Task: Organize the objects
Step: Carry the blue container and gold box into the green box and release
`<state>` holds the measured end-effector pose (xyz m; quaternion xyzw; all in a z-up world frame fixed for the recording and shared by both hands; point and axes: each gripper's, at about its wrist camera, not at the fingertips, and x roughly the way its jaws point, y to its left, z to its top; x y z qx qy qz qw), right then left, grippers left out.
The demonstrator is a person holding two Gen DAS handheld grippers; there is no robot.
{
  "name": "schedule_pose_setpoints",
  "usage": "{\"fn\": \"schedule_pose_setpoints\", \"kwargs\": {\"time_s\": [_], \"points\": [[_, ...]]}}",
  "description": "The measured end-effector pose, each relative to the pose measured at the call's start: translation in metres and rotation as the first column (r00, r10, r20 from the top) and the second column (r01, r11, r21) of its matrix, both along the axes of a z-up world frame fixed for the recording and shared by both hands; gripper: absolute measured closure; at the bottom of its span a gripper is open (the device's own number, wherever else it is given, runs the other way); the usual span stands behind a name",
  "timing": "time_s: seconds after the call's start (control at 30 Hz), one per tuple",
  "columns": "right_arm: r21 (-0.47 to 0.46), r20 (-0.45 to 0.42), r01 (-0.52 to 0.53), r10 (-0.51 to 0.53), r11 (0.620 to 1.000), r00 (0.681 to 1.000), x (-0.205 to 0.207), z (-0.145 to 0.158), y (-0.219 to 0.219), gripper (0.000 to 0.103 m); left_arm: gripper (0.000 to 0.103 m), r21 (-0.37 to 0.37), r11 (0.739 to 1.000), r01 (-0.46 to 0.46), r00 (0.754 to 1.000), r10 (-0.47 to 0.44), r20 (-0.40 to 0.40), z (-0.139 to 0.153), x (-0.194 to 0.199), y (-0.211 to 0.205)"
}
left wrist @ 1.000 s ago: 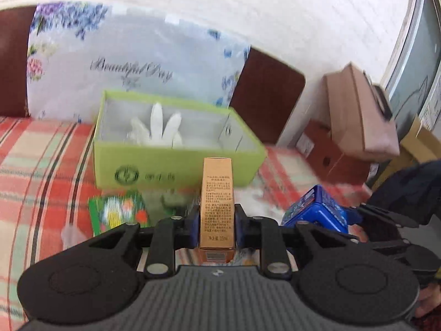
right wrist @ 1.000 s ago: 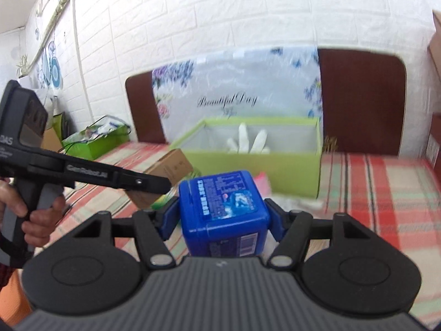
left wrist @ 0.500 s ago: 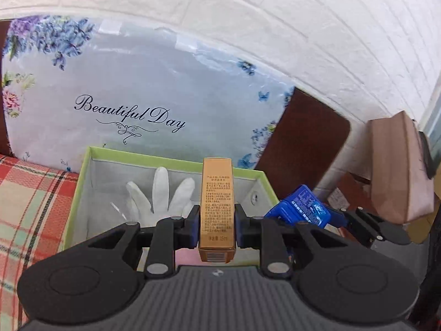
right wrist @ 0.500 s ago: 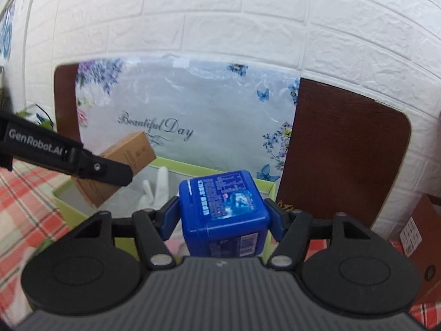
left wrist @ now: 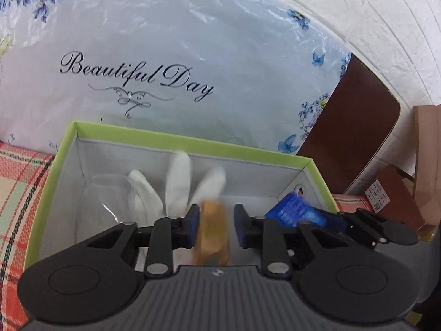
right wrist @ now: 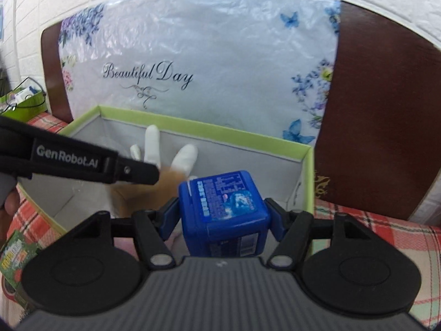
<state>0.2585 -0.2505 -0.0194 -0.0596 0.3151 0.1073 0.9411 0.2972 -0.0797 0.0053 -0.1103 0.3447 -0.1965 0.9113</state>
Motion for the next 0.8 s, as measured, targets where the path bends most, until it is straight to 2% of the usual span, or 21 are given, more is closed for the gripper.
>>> {"fn": "schedule_pose_setpoints", "kwargs": {"time_s": [0.03, 0.07, 0.1, 0.17, 0.27, 0.4, 0.5, 0.67, 0.8], "points": [[-0.007, 0.008, -0.010, 0.011, 1.000, 1.000, 0.000, -0.001, 0.002, 0.022, 0.039, -0.003, 1.000, 0.000, 1.000, 0.000, 0.006, 0.001, -0.001, 0.001], [-0.021, 0.018, -0.017, 0.018, 1.000, 1.000, -0.002, -0.002, 0.005, 0.015, 0.025, -0.003, 1.000, -0.011, 1.000, 0.011, 0.016, 0.001, -0.002, 0.002], [-0.029, 0.033, -0.013, 0.014, 0.999, 0.999, -0.004, -0.001, 0.006, 0.013, 0.024, -0.003, 1.000, -0.025, 0.999, 0.025, 0.034, 0.002, -0.004, 0.005], [-0.025, 0.041, -0.004, 0.005, 1.000, 0.999, -0.006, 0.000, 0.005, 0.000, 0.022, -0.001, 0.999, -0.044, 0.998, 0.044, 0.050, 0.004, -0.007, 0.008], [-0.015, 0.054, -0.002, 0.003, 1.000, 0.999, -0.014, 0.005, 0.002, 0.000, 0.022, -0.012, 0.998, -0.058, 0.997, 0.059, 0.046, 0.009, -0.012, 0.014], [0.002, 0.096, 0.030, -0.030, 1.000, 0.995, -0.029, 0.017, -0.001, 0.000, 0.022, -0.001, 0.996, -0.084, 0.993, 0.084, 0.080, 0.023, -0.030, 0.018], [0.044, 0.091, 0.074, -0.078, 0.996, 0.993, -0.040, 0.022, -0.008, 0.000, 0.020, 0.035, 0.994, -0.101, 0.989, 0.097, 0.112, 0.034, -0.050, 0.017], [0.091, 0.064, 0.092, -0.098, 0.992, 0.993, -0.067, 0.024, -0.012, 0.000, 0.019, 0.150, 0.978, -0.145, 0.983, 0.125, 0.134, 0.042, -0.082, 0.012], [0.087, 0.079, 0.117, -0.124, 0.989, 0.989, -0.098, 0.028, -0.008, 0.000, 0.019, 0.170, 0.972, -0.160, 0.983, 0.140, 0.121, 0.041, -0.107, 0.014]]}}
